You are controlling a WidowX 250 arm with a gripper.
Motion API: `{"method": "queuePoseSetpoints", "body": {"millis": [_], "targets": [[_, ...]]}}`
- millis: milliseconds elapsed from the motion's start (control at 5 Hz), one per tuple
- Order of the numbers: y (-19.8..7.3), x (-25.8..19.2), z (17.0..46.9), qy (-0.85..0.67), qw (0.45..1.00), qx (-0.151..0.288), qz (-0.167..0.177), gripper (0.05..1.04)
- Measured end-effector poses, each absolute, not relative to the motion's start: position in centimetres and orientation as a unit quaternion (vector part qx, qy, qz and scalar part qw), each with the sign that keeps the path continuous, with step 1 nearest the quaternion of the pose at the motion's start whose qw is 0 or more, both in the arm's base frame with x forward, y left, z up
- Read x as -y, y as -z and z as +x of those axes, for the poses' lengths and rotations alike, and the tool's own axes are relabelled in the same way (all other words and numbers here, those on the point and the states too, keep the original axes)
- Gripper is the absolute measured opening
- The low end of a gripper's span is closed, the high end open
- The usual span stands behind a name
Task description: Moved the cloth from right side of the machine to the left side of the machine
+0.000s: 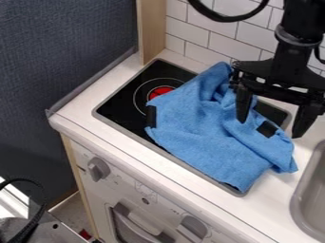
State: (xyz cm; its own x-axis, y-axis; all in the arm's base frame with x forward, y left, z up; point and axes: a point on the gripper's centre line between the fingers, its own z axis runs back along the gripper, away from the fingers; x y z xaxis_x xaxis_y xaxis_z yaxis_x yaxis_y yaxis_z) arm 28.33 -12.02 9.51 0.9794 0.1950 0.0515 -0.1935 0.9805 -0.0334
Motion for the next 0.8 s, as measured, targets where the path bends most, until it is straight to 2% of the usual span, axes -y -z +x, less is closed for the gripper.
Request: {"method": "queuePoseSetpoints", "body": {"millis": [200,400,800], "targets": [[-8.5,11.8,27.9,-0.101,0.995,0.011,-0.005,0.999],[-8.1,9.6,27.8,-0.145,0.989,0.001,0.015,0.999],[-8.0,1.7,28.5,-0.241,0.971,0.008,0.003,0.999]]}}
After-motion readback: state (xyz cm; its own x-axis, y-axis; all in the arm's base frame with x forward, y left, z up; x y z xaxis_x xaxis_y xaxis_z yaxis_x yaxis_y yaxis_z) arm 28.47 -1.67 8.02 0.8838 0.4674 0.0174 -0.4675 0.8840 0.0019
